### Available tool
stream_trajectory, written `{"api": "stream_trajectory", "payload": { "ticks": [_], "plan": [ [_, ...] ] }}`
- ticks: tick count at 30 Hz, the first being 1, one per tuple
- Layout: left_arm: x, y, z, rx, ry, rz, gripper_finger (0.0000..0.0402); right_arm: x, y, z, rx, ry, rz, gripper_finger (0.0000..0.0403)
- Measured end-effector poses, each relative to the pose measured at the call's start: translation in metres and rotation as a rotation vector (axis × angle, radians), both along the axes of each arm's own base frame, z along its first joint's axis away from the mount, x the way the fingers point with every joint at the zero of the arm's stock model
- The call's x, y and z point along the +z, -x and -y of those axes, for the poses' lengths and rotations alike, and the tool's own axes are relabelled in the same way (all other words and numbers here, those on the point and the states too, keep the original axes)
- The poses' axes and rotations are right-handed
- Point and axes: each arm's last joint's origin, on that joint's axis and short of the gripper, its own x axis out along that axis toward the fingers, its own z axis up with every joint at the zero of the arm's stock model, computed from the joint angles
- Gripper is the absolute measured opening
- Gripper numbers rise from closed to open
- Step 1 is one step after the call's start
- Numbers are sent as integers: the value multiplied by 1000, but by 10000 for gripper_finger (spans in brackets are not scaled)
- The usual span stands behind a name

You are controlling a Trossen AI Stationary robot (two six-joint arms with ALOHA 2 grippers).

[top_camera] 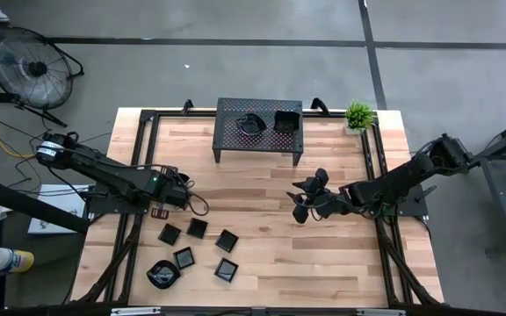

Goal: Pick & Place Mini shaped plates
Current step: Stack the black distorted square plate on top of the black distorted square plates on the shelf

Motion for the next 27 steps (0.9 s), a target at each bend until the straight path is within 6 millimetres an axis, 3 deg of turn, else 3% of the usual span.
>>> {"api": "stream_trajectory", "payload": {
  "ticks": [7, 14, 27],
  "plan": [
    [2, -2, 0, -1, 4, 10, 3, 2, -1, 0, 0, -7, 20, 177],
    [21, -15, 5, -58, -12, 82, 1, 2, -1, 0, 0, -9, 24, 177],
    [52, -24, 38, -268, -106, 211, 0, 3, -2, -1, 0, -14, 39, 177]
  ]
}}
